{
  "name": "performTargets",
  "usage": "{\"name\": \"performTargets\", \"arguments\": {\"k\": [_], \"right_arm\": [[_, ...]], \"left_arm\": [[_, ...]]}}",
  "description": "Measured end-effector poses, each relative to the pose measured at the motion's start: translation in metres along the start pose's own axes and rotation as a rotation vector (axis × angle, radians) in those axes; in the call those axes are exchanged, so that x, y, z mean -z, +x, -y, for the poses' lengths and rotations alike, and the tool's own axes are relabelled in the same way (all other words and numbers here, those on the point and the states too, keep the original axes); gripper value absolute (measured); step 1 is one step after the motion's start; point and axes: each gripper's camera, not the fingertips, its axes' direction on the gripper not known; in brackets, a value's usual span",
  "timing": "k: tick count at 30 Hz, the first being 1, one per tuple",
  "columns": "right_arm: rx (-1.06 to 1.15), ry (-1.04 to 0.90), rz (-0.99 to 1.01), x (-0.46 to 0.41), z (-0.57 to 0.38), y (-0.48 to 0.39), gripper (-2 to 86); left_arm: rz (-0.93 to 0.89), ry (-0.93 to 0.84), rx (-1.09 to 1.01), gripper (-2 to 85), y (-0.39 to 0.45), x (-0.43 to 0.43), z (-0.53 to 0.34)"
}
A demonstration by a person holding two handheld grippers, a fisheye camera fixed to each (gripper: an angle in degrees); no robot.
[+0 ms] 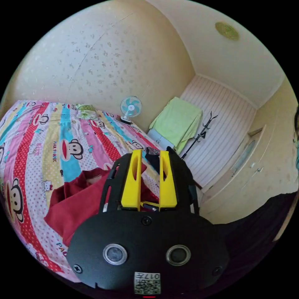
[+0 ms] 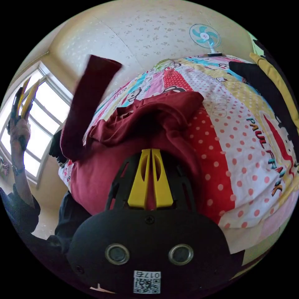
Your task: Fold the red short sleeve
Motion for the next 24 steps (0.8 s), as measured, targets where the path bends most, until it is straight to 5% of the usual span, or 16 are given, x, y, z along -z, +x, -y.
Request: {"name": "performTargets", "arguments": {"k": [3, 10, 15, 17, 19, 24], "right_arm": [[0.036, -0.059, -0.024, 0.012, 0.002, -0.004, 3.0], [-0.099, 0.152, -0.035, 0.075, 0.057, 0.008, 16.5], [-0.343, -0.076, 0.0, 0.011, 0.128, 0.069, 24.9], [-0.337, -0.162, -0.127, -0.022, 0.132, 0.067, 24.2], [-0.217, -0.234, -0.297, -0.035, 0.133, 0.041, 18.9], [-0.148, -0.069, -0.126, 0.004, 0.132, 0.008, 6.9]], "left_arm": [[0.214, -0.057, 0.084, 9.2, -0.017, 0.008, -0.037], [0.334, -0.191, 0.423, 13.4, -0.12, 0.043, -0.06], [0.399, -0.376, 0.554, 17.2, -0.191, -0.016, -0.066], [0.343, -0.47, 0.625, 17.4, -0.21, -0.051, -0.082], [0.485, -0.408, 0.576, 13.7, -0.194, -0.063, -0.091], [0.36, -0.267, 0.596, 6.4, -0.162, -0.052, -0.081]]}}
